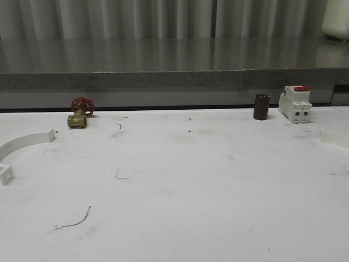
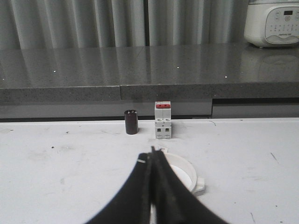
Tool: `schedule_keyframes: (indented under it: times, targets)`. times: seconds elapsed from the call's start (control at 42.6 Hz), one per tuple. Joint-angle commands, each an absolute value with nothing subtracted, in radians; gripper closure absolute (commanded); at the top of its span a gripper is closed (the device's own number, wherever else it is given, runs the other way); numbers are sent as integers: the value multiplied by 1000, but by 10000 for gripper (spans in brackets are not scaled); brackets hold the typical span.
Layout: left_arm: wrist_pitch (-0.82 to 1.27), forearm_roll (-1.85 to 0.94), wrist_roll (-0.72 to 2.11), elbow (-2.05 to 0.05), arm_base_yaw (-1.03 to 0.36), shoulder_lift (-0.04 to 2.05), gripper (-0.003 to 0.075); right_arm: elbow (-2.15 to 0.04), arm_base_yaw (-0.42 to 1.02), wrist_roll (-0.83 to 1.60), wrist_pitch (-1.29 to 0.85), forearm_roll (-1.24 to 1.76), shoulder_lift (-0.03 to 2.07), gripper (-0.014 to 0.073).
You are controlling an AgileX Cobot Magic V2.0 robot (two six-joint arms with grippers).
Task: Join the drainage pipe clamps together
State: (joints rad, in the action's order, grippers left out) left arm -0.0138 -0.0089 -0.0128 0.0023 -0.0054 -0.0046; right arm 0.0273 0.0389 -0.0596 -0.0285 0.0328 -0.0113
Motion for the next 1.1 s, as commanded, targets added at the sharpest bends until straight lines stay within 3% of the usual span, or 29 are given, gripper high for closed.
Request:
schedule_keyframes:
  times: [0.0, 0.634, 0.846, 0.987, 1.081]
  targets:
    - [-98, -17, -16, 27, -3, -15, 741, 23, 33, -57, 58, 27, -26, 663]
    - [-102, -17, -16, 5, -3, -15, 741, -2, 34, -57, 60, 34, -26, 663]
    - [136, -15, -16, -371, -3, 52, 741, -356, 34, -57, -250, 33, 41, 663]
    - [392, -10, -16, -676, -3, 240, 741, -622, 34, -57, -414, 33, 255, 663]
    - [502, -10, -16, -754, -3, 364, 741, -731, 34, -57, -538, 33, 391, 663]
